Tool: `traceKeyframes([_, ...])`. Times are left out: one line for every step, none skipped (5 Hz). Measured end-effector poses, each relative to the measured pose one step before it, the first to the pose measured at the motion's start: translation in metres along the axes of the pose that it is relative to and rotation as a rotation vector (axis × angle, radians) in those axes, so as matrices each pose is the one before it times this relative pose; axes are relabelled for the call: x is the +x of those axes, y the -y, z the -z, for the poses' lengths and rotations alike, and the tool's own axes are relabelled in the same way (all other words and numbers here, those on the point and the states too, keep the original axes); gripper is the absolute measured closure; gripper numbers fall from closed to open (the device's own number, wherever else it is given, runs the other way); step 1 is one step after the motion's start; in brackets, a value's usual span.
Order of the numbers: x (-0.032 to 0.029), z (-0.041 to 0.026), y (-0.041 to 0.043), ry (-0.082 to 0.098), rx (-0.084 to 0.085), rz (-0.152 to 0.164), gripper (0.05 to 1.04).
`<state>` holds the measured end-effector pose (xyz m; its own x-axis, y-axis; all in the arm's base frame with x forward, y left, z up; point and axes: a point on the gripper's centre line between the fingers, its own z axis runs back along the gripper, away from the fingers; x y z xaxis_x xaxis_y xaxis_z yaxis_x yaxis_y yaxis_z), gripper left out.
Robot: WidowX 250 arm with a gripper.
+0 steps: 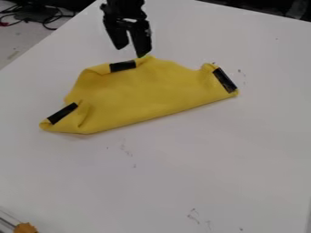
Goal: Fold the clothes from the bottom right and pack
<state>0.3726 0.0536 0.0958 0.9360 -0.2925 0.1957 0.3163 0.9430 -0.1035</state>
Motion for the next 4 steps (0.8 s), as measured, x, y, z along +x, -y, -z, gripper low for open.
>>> traceKeyframes([0.00528,0.00494,0.03087,-0.022,0.1173,-0.1855,0.084])
traceKeyframes([0.00579,-0.0089,0.01904,-0.0247,0.1119,-0.1434,0.083])
traceKeyframes([0.00792,0.00226,0.00167,-0.002,0.0387,-0.0543,0.083])
traceKeyframes([0.00463,0.0063,-0.00636,-0.0179,-0.0136,-0.0053,0.083])
